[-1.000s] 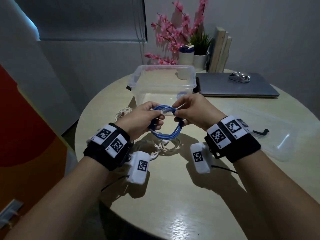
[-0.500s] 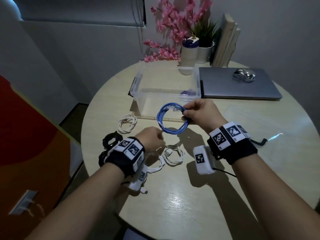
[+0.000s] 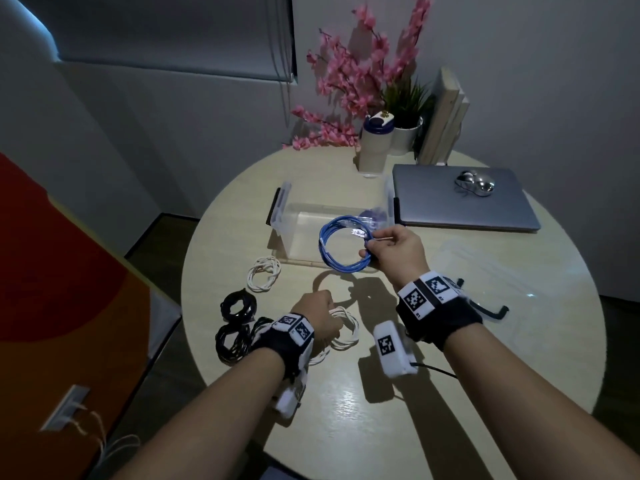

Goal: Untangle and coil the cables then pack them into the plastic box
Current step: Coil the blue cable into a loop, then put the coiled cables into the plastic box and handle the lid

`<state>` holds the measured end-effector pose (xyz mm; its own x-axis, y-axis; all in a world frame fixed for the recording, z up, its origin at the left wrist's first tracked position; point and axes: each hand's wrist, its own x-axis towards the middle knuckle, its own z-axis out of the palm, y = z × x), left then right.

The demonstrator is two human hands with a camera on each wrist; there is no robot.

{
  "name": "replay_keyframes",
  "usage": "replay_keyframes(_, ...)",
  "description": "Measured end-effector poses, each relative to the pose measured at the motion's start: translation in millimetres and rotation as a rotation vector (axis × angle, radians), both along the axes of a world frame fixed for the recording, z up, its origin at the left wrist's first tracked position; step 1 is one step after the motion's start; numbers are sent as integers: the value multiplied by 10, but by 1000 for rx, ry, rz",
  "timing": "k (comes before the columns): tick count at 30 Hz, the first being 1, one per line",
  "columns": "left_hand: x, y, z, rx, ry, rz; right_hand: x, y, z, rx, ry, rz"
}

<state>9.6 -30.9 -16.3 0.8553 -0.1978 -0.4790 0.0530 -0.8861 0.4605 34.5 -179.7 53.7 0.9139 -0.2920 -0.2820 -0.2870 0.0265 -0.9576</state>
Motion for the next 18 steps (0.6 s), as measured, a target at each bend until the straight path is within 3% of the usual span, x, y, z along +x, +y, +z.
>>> replay_keyframes(5,98,388,368,-341,-70,249,247,-37,185,32,-44,-109)
replay_keyframes(10,613,528,829,-625,-309,582,510,7,208,-159,-27,-237)
replay_keyframes(12,883,517,873,-619,-383,655,584,58,208,-233,-11,-228)
replay_keyframes(18,1145,471,714,-295,-413,652,739,161,66,-457,42,-99)
